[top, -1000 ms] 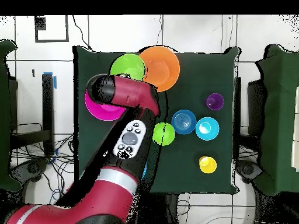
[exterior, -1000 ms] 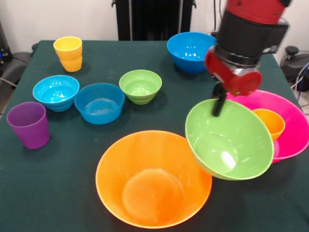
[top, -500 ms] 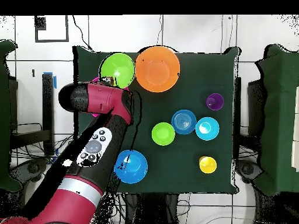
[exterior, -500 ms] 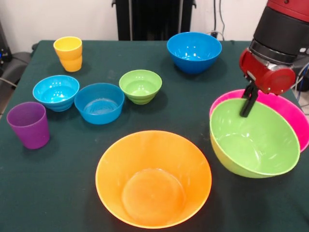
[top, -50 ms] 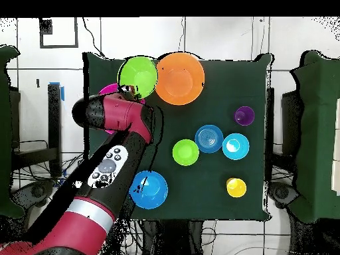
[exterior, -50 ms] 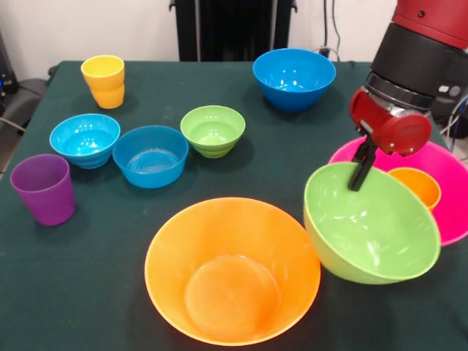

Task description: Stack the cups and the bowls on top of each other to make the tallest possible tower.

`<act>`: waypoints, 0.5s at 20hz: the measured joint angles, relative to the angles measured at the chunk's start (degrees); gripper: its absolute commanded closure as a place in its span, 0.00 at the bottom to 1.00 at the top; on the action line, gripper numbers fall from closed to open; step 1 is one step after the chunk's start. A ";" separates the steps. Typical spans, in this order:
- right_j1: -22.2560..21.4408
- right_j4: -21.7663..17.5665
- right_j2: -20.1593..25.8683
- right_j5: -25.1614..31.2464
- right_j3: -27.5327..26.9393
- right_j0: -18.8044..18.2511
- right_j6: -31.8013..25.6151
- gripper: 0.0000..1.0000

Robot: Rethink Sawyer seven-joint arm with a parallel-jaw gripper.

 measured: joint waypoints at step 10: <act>3.25 1.34 -5.19 -0.04 0.14 2.44 0.00 1.00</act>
